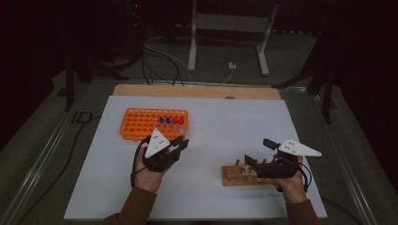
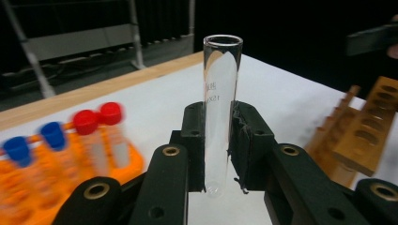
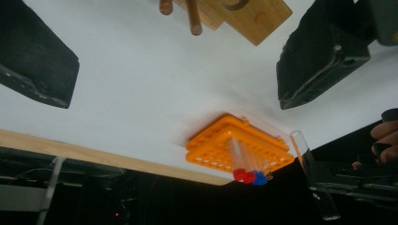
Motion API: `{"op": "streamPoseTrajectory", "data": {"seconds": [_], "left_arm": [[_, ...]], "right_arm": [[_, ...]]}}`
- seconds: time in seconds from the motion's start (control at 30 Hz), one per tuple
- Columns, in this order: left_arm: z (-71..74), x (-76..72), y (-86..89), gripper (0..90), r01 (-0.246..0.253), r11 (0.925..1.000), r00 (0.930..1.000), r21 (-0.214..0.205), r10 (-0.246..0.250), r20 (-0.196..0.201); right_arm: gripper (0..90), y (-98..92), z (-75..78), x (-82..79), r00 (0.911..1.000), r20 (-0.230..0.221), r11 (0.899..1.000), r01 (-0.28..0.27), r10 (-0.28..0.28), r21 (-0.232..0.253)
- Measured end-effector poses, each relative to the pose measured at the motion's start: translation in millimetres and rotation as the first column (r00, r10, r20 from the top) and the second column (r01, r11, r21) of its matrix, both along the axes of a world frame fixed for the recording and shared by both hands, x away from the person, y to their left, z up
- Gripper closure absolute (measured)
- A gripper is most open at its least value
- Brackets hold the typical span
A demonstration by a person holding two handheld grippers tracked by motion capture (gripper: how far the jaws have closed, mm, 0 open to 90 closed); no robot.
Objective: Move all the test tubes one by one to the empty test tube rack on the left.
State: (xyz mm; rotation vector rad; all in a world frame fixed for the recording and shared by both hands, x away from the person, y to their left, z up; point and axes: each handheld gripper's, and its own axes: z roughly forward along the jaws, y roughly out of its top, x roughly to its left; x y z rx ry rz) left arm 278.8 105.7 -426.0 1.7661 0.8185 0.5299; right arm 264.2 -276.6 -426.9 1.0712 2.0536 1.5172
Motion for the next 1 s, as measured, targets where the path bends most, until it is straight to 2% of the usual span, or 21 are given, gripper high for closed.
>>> {"op": "streamPoseTrajectory", "data": {"seconds": [0.2,0.37,0.57,0.63,0.87,1.0], "left_arm": [[0.2,7.2,19.9,76.8,-0.067,0.9978,0.9977,-0.003,0.067,0.006],[0.3,11.8,35.8,76.8,-0.129,0.9916,0.9916,-0.013,0.129,0.01],[-2.9,22.3,48.8,76.8,-0.198,0.9802,0.9801,0.005,0.198,0.007],[-5.5,27.8,51.2,76.8,-0.227,0.9735,0.974,0.03,0.226,0.012],[-14.6,44.1,58.2,76.8,-0.292,0.955,0.9565,0.054,0.292,0.006],[-18.6,50.9,62.2,76.8,-0.326,0.9443,0.9452,0.044,0.327,0.0]], "right_arm": [[0.0,-3.8,1.2,-1.0,0.9999,0.008,1.0,0.012,-0.013,0.02],[0.0,-3.3,1.2,-0.9,0.9999,0.009,1.0,0.014,-0.014,0.023],[0.0,-4.3,1.1,-1.4,0.9998,0.008,0.999,0.02,-0.02,0.03],[0.0,-3.9,0.3,-1.5,0.9998,0.008,0.999,0.019,-0.02,0.032],[0.0,-0.5,-1.0,-2.0,0.9999,0.011,1.0,0.013,-0.013,0.022],[0.0,-3.1,-0.3,-3.0,0.9997,0.013,0.999,0.019,-0.019,0.028]]}}
